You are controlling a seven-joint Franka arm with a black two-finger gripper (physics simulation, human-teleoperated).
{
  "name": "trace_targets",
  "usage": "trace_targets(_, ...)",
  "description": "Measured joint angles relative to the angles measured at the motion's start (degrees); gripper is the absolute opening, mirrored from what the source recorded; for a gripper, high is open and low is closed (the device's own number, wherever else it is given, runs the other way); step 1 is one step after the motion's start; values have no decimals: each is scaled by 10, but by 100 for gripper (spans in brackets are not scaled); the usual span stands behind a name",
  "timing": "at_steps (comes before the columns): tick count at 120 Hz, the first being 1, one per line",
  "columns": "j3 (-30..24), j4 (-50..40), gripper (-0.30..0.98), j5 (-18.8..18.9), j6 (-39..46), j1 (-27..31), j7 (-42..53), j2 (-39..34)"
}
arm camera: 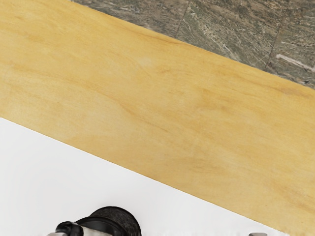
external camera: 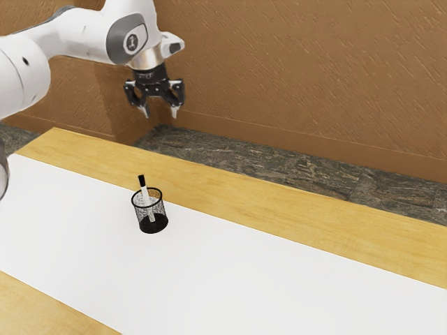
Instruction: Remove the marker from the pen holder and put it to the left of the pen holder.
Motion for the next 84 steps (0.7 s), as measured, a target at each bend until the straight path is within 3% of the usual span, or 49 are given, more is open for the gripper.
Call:
trace_targets(21, -7, 8, 60, 2, -55, 2, 48, -6)
trace_targets(41, 9, -15, 65, 11, -82, 0, 4, -16)
trace_targets(58, 32, -83, 67, -13, -69, 1, -51, -5)
trace_targets(84, 59, -116, 68, -56, -16, 1, -114, 42)
